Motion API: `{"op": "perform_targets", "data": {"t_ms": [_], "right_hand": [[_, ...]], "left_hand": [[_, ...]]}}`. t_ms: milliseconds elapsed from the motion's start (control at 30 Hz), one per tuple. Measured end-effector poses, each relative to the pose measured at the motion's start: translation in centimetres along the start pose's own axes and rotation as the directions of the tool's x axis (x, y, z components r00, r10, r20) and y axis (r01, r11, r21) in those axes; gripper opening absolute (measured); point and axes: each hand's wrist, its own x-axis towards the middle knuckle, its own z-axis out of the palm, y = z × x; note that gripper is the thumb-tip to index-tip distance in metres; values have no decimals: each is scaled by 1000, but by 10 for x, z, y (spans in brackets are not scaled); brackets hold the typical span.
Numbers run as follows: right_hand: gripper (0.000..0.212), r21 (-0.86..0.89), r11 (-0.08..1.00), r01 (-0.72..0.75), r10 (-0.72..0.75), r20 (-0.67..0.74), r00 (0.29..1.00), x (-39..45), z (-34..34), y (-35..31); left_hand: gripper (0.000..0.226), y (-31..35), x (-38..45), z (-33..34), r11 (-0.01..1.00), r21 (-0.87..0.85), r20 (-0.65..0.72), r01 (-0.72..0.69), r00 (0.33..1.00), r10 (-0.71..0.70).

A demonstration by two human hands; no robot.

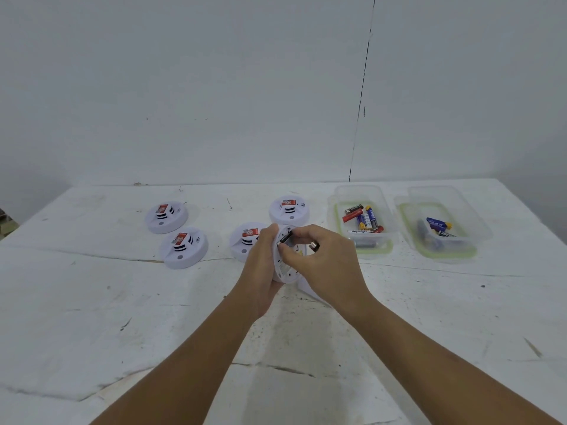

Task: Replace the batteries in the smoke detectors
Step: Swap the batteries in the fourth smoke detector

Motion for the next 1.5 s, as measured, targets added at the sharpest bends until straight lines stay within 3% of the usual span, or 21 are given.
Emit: {"op": "perform_targets", "data": {"t_ms": [200, 633, 767, 900, 1000, 1133, 1233, 1367, 1500], "right_hand": [[18, 36, 999, -38, 38, 2, 999, 0, 0, 3], [18, 149, 982, -113, 106, 58, 993, 0, -8, 0], [19, 254, 952, -171, 145, 118, 982, 0, -6, -7], [12, 472, 814, -339, 288, 180, 941, 1, -7, -19], [15, 577, 655, -489, 450, 222, 865, 5, -9, -22], [19, 646, 415, -641, 591, 344, 730, 13, -8, -12], [22, 654, 325, -683, 620, 398, 676, 17, -12, -5], [34, 665, 373, -647, 586, 372, 720, 19, -28, -2], [43, 590, 595, -546, 517, 239, 822, 23, -64, 6]], "left_hand": [[44, 1, -4, 0, 995, 95, -2, 17, 1000, -17], [40, 7, -5, 5, 993, 119, 13, 19, 1000, -21], [37, 5, 0, 6, 992, 122, 0, -24, 1000, 24], [42, 3, 3, 9, 983, 174, -49, -63, 996, 72], [51, 3, 6, 14, 971, 220, -49, -93, 993, 106], [27, 5, 11, 18, 962, 258, -50, -92, 993, 108], [22, 7, 15, 23, 963, 258, -52, -76, 994, 92], [42, 7, 21, 34, 962, 249, -9, -109, 993, 115], [39, 12, 28, 60, 967, 242, 27, -75, 997, 70]]}}
